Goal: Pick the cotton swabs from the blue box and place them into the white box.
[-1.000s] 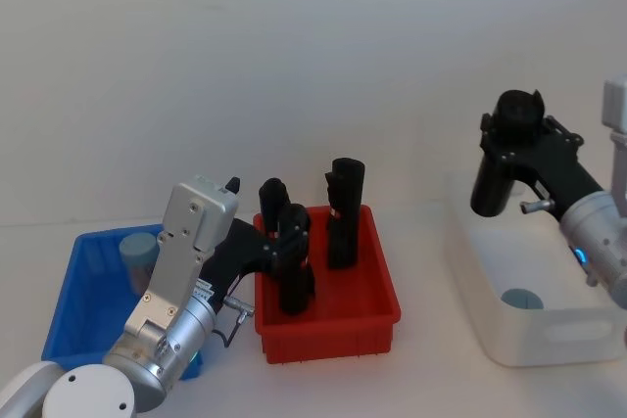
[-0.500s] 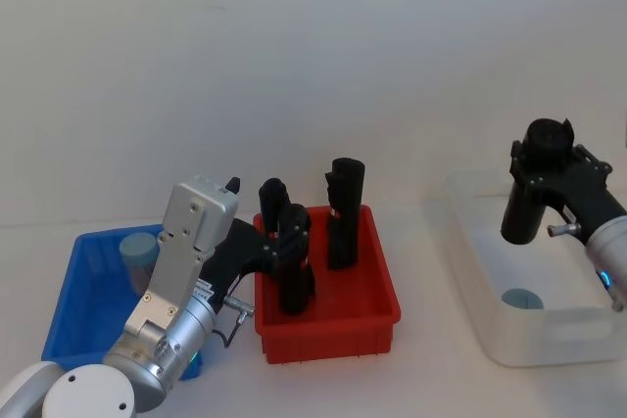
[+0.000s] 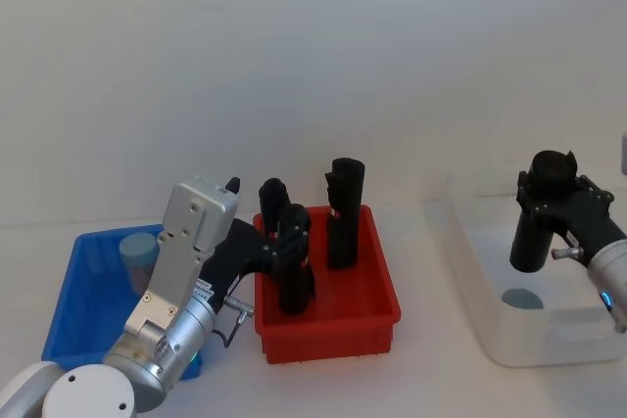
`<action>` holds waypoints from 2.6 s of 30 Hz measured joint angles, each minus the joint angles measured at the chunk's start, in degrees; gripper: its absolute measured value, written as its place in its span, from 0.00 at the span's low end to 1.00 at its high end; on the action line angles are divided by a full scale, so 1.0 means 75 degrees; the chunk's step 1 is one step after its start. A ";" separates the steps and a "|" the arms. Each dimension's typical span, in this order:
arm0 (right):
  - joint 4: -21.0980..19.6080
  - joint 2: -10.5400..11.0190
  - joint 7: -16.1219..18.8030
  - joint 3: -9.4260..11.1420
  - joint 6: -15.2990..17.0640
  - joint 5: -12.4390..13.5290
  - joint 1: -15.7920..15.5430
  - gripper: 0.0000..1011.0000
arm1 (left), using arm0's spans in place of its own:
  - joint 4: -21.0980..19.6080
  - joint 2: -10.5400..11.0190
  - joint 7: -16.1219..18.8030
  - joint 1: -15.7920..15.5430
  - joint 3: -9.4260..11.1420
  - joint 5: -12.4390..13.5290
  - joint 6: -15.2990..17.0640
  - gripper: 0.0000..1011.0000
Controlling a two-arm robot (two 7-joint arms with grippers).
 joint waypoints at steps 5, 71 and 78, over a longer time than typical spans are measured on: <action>0.0217 -0.0020 0.0033 0.0009 -0.0054 0.0000 0.0052 0.48 | 0.0000 0.0000 0.0000 0.0000 0.0000 0.0000 0.0000 0.99; 0.0701 -0.0095 0.0190 0.0080 -0.0392 -0.0072 0.0204 0.99 | 0.0000 0.0000 -0.0001 0.0000 0.0000 0.0000 0.0000 0.99; 0.0701 -0.0095 0.0190 0.0079 -0.0395 -0.0072 0.0204 0.99 | 0.0000 0.0000 -0.0001 0.0000 0.0000 0.0000 0.0000 0.99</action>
